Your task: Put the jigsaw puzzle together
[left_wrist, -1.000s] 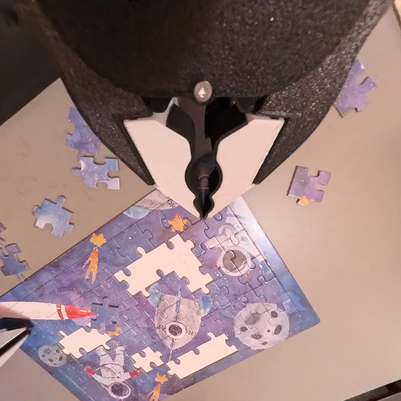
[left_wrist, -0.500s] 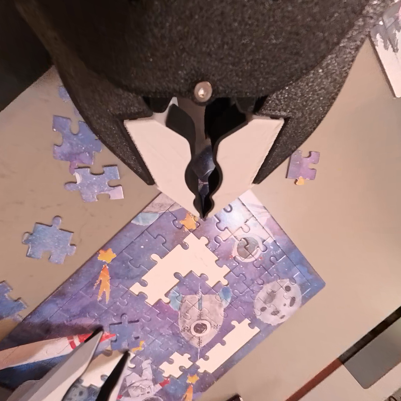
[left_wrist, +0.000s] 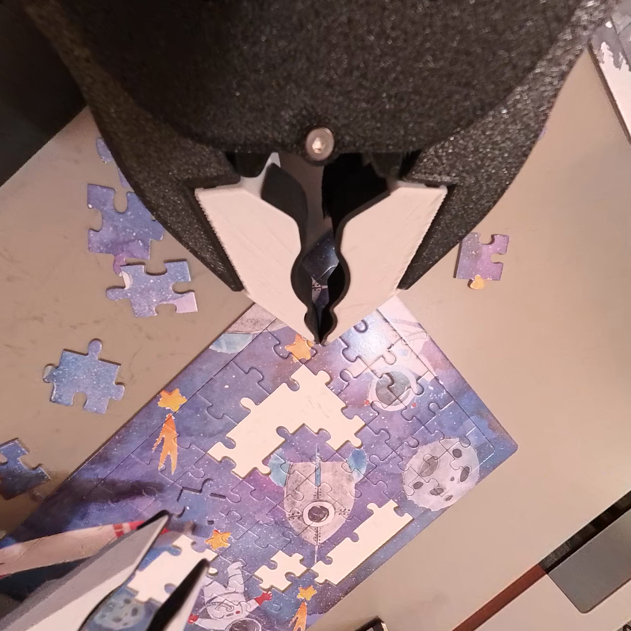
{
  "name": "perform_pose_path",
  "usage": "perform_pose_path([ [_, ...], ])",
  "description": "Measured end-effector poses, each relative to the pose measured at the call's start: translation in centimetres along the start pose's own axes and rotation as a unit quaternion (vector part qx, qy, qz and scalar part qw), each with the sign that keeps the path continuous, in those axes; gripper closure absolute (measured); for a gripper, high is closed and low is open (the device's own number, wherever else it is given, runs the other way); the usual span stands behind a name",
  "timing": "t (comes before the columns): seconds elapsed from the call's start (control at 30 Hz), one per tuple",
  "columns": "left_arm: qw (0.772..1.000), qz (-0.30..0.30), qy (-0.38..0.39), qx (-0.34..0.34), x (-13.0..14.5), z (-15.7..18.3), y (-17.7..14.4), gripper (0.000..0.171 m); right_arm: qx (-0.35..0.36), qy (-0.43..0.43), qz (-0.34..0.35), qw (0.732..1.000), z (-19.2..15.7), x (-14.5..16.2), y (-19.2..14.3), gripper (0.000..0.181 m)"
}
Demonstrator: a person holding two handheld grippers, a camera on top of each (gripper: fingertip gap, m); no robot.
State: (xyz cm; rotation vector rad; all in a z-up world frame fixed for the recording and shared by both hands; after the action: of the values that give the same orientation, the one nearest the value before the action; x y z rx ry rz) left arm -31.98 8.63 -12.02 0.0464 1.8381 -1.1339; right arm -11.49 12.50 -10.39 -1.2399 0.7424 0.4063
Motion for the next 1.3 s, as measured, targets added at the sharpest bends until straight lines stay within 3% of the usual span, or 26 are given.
perform_pose_path([
  [0.23, 1.0, 0.0, 0.002, -0.001, 0.0, 0.0, 0.0, 0.171, -0.086, 0.044, -0.01, 0.995, 1.5, 1.0, 1.1, 0.145],
  [0.43, 1.0, 0.0, 0.002, 0.0, 0.0, 0.0, 0.0, 0.171, -0.091, 0.047, -0.038, 0.994, 0.0, 2.1, -0.6, 0.153],
  [0.73, 1.0, 0.001, 0.002, 0.0, 0.0, 0.0, 0.0, 0.171, -0.115, 0.027, -0.045, 0.992, -1.6, 2.3, -1.3, 0.144],
  [0.8, 1.0, 0.001, 0.001, 0.002, 0.0, 0.0, 0.0, 0.171, -0.107, 0.031, -0.052, 0.992, -1.6, 2.4, -1.5, 0.148],
  [0.97, 1.0, 0.001, 0.002, 0.002, 0.0, 0.0, 0.0, 0.171, -0.009, 0.028, -0.058, 0.998, 0.6, 3.3, -2.3, 0.152],
  [1.3, 1.0, 0.001, 0.002, 0.002, 0.0, 0.0, 0.0, 0.171, -0.022, 0.025, -0.052, 0.998, 0.4, 3.4, -2.1, 0.141],
])
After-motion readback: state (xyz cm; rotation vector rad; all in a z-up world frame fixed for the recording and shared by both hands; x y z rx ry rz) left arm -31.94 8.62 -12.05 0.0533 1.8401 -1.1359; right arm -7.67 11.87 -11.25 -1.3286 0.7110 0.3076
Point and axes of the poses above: each gripper's, where its closed fingertips meet, y out along the fingers, x out of its underside, z = x × y across the jaws, the point moved 7 cm from there along -y, back along the fingers, and after that the axes turned 2 degrees about -y, right-handed, at the moved point
